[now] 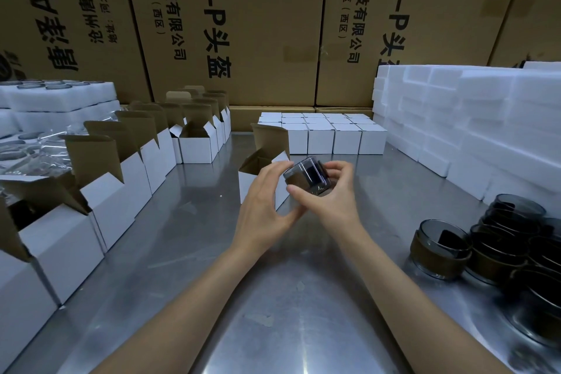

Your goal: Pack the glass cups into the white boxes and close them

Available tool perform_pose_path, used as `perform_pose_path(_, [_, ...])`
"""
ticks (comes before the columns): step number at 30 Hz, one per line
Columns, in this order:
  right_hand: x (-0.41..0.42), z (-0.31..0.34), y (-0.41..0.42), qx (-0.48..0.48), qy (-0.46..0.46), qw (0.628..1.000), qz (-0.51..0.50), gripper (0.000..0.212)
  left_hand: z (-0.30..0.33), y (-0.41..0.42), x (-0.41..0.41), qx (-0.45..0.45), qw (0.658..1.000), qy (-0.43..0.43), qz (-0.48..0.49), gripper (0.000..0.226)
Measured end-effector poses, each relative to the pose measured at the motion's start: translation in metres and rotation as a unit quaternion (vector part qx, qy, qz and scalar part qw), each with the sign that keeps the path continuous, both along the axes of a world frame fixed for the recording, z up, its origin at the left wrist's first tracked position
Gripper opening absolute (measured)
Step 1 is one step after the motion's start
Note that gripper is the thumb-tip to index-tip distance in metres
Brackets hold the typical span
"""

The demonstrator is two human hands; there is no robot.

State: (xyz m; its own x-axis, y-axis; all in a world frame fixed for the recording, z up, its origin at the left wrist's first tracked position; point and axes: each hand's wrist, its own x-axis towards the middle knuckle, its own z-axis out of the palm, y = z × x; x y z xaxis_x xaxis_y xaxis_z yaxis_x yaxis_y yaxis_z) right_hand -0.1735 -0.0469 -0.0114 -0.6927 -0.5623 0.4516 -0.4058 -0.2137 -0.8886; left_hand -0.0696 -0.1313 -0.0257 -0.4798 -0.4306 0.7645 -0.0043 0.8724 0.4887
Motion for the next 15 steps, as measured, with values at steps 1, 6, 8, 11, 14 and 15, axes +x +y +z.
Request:
perform_pose_path(1, [0.001,0.000,-0.001,0.002,0.044,0.999,-0.019,0.067,0.000,-0.001,0.000,-0.001,1.000,0.000,-0.002,0.061])
perform_pose_path(6, [0.003,0.000,-0.001,-0.004,0.099,0.995,-0.035,0.066,-0.002,-0.002,-0.001,0.000,1.000,-0.001,0.003,0.061])
perform_pose_path(8, [0.002,0.001,0.000,0.006,0.026,1.000,-0.009,0.061,-0.002,-0.002,-0.001,0.000,1.000,0.009,0.007,0.062])
perform_pose_path(11, [0.000,0.008,0.002,-0.036,-0.252,0.958,0.133,0.037,-0.002,-0.004,-0.001,0.016,0.999,0.026,0.011,0.075])
perform_pose_path(14, [-0.003,0.011,0.006,-0.063,-0.436,0.859,0.259,0.051,0.000,-0.008,0.001,0.011,0.997,0.060,0.043,0.074])
perform_pose_path(15, [-0.004,0.011,0.007,-0.054,-0.444,0.851,0.275,0.056,0.001,-0.011,0.003,0.023,0.996,0.070,0.053,0.066])
